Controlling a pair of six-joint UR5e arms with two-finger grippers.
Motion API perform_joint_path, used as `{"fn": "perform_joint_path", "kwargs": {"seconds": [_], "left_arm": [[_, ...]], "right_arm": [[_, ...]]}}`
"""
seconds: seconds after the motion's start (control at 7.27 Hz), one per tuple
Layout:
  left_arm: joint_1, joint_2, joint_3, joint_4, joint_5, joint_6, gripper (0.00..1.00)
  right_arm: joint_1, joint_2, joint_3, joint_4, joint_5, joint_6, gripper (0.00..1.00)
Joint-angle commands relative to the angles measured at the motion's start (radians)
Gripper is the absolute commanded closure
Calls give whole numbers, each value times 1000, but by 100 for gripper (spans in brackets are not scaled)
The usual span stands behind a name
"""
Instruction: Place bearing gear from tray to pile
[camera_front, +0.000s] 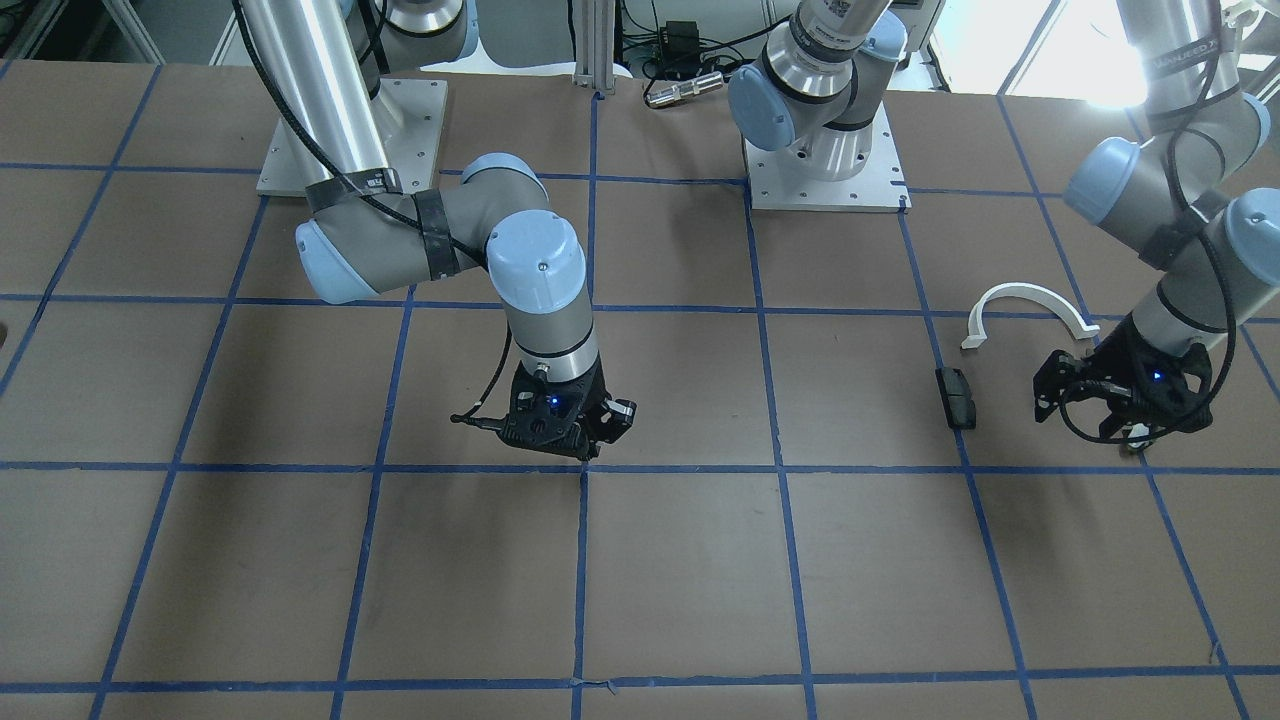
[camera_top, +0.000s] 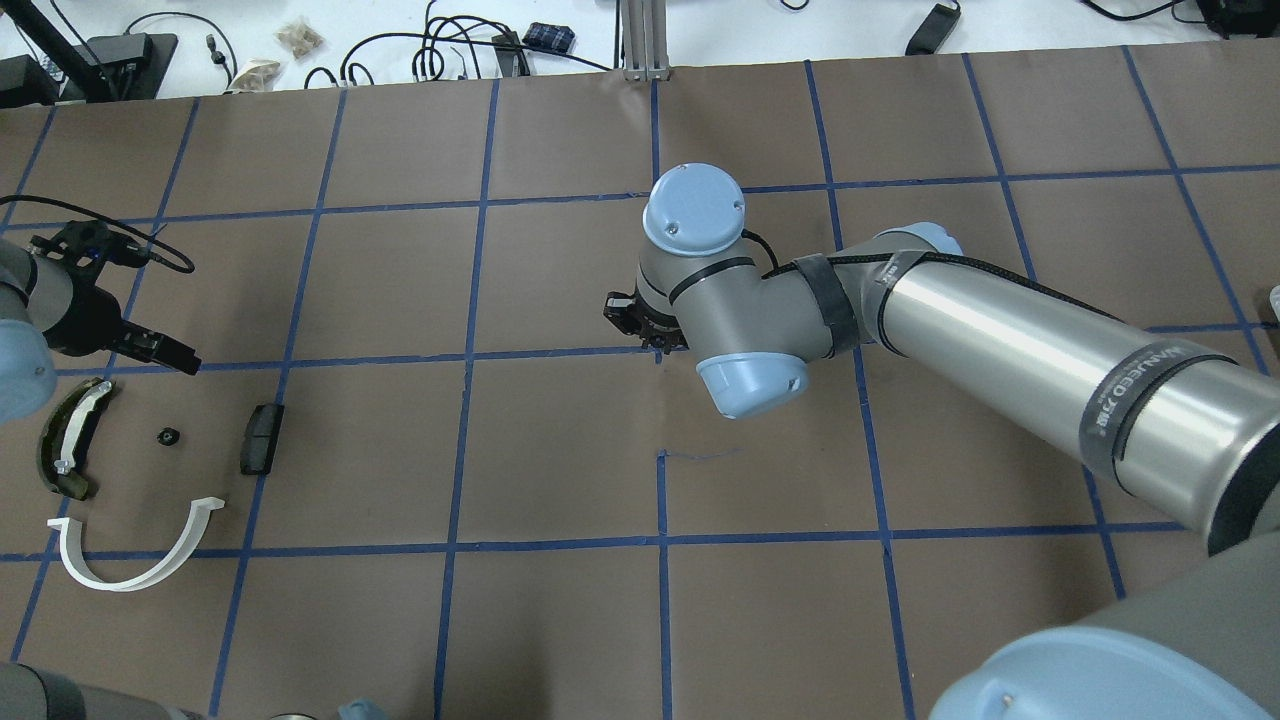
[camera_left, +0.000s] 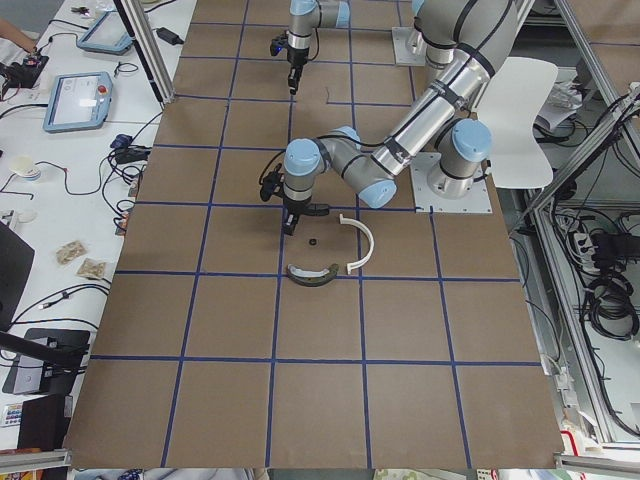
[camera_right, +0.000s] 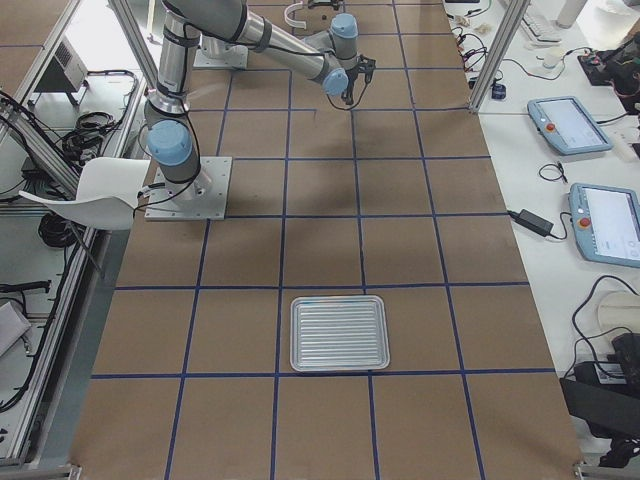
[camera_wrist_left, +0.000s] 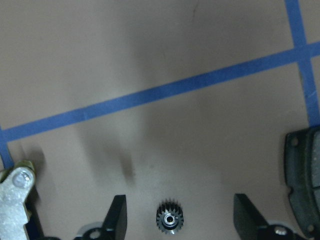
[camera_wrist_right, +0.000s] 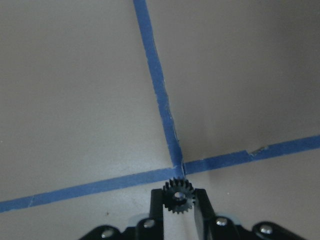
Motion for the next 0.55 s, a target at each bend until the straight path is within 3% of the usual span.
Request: {"fn": "perform_joint_path", "kwargs": {"seconds": [0.0, 0.28, 0.41], "left_arm": [[-152, 40, 16, -8, -3, -86, 20], [-213, 33, 11, -8, 2, -184, 20], [-265, 19, 11, -8, 0, -236, 20]], "right_arm": [[1, -1, -16, 59, -4, -6, 0], [-34, -59, -72, 163, -34, -101, 0], [-87, -120, -151, 343, -43, -133, 0]]}}
